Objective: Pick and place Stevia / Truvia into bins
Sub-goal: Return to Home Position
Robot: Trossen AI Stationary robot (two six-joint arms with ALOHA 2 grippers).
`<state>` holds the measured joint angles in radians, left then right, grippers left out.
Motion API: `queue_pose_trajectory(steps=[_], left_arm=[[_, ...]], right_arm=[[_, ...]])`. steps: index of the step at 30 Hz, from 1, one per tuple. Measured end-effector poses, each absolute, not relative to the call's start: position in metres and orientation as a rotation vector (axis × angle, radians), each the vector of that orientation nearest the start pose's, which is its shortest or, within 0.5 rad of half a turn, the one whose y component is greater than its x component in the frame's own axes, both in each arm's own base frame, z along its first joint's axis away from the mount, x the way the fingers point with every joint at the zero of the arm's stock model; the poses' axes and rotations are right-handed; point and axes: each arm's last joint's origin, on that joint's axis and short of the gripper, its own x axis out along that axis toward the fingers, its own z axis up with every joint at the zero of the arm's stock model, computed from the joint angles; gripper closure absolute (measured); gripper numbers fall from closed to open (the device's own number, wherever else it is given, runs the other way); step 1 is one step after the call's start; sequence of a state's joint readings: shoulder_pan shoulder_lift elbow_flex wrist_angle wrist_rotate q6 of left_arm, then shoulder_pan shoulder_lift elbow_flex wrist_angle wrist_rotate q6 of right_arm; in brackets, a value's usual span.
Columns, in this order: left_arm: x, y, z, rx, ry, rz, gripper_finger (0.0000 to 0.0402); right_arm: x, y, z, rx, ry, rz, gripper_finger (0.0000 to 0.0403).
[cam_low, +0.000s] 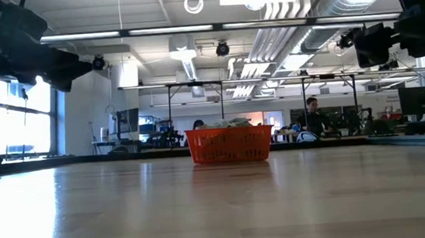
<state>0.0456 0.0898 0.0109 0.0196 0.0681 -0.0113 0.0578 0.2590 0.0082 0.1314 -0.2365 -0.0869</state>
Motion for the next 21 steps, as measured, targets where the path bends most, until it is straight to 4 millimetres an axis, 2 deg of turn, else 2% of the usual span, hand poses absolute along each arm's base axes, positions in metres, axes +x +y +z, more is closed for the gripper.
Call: queue_pose_trajectory(steps=[9, 21], left_arm=[[0.103, 0.003, 0.162, -0.034, 0.060, -0.021, 0.0186], [0.103, 0.002, 0.162, -0.061, 0.056, -0.037, 0.0186]], right_arm=[[0.107, -0.003, 0.159, -0.043, 0.086, 0.233, 0.0123], [0.107, -0.006, 0.157, -0.065, 0.103, 0.152, 0.0123]])
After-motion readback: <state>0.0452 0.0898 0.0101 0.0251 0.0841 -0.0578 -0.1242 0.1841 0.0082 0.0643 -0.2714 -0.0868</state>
